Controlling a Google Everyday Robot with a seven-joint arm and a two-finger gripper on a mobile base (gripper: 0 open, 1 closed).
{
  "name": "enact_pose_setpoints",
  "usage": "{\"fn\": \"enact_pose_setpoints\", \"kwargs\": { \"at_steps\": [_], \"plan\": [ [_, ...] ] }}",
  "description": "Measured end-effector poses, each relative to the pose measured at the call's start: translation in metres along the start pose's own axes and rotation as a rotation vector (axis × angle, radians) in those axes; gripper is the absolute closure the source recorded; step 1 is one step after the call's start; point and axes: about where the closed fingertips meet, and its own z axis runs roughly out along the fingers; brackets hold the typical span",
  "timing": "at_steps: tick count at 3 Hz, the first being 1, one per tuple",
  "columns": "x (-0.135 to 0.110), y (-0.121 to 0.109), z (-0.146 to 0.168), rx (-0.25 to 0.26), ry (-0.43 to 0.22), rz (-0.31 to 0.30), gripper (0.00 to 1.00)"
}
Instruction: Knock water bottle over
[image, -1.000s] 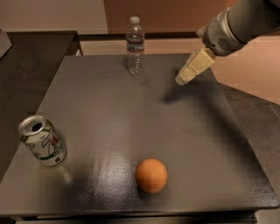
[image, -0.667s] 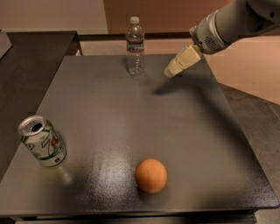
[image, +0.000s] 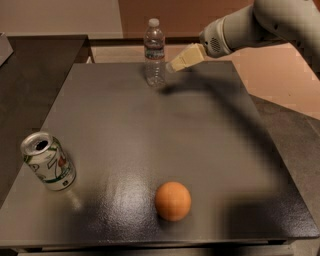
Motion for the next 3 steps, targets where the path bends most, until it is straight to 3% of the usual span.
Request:
{"fn": "enact_pose_setpoints", "kwargs": {
  "at_steps": [2,3],
  "plan": [
    [-0.025,-0.007,0.069,-0.057,-0.162,0.084,0.0],
    [-0.043,-0.004,0.091,-0.091,-0.227,0.094,0.0]
  ]
}}
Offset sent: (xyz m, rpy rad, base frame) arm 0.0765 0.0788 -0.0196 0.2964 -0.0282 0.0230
